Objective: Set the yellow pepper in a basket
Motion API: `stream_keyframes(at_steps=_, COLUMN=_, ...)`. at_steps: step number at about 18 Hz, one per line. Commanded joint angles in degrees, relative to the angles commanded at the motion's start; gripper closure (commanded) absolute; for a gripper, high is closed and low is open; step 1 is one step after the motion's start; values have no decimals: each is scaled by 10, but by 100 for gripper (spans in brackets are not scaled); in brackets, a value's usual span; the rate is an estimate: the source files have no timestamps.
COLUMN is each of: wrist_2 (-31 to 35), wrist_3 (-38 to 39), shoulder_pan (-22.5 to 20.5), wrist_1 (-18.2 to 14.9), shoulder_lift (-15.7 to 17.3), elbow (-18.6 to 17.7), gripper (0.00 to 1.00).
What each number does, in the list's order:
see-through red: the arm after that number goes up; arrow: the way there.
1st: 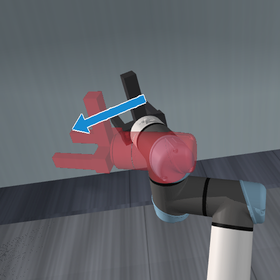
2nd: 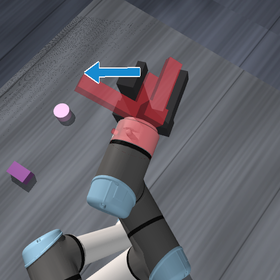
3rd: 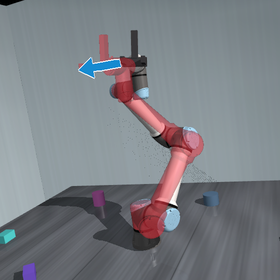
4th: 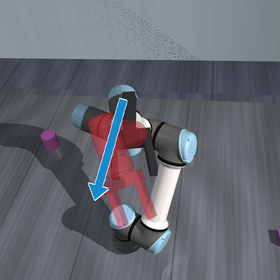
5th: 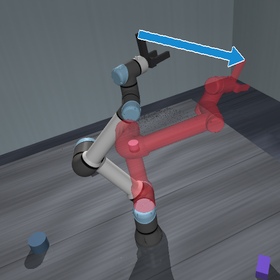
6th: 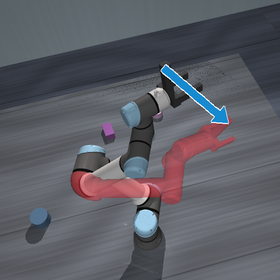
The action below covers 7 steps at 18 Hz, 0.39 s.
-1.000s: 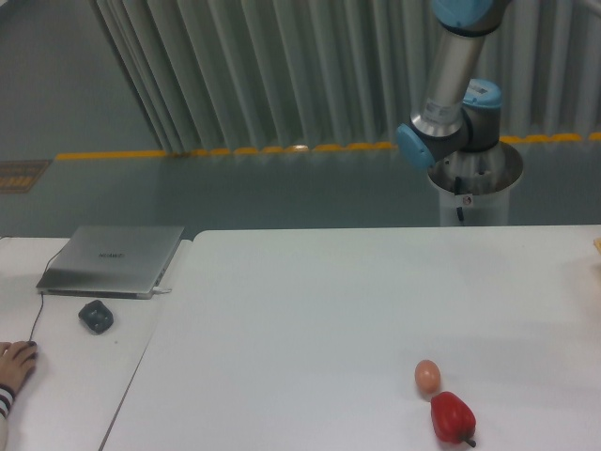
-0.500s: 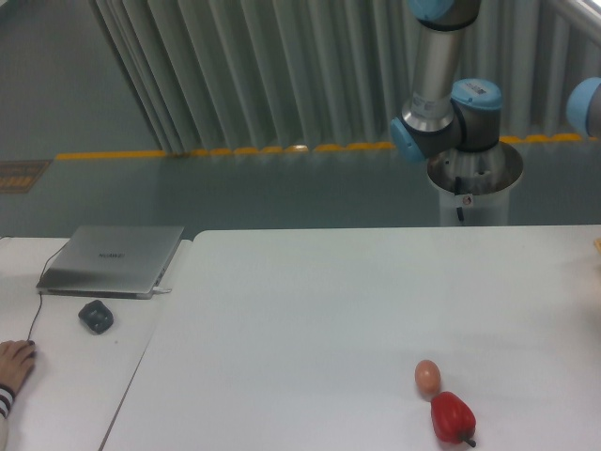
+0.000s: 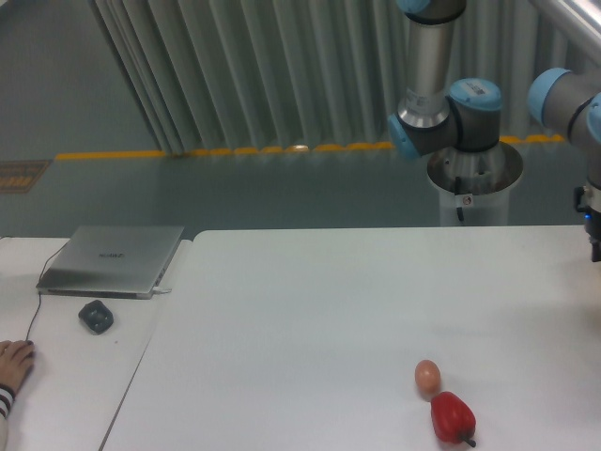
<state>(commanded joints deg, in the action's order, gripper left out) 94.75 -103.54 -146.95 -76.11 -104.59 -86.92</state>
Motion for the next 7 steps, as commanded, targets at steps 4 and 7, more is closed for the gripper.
stream_keyframes(at_steps=4, wrist_2=-1, wrist_3=0, shoulder_pan=-1, wrist_1=-4, shoulder_lift=0, elbow=0, gripper=0)
stream_keyframes(at_steps=7, wrist_2=-2, wrist_3=0, shoulder_pan=-1, wrist_1=-3, shoulder_lift=0, elbow=0, gripper=0)
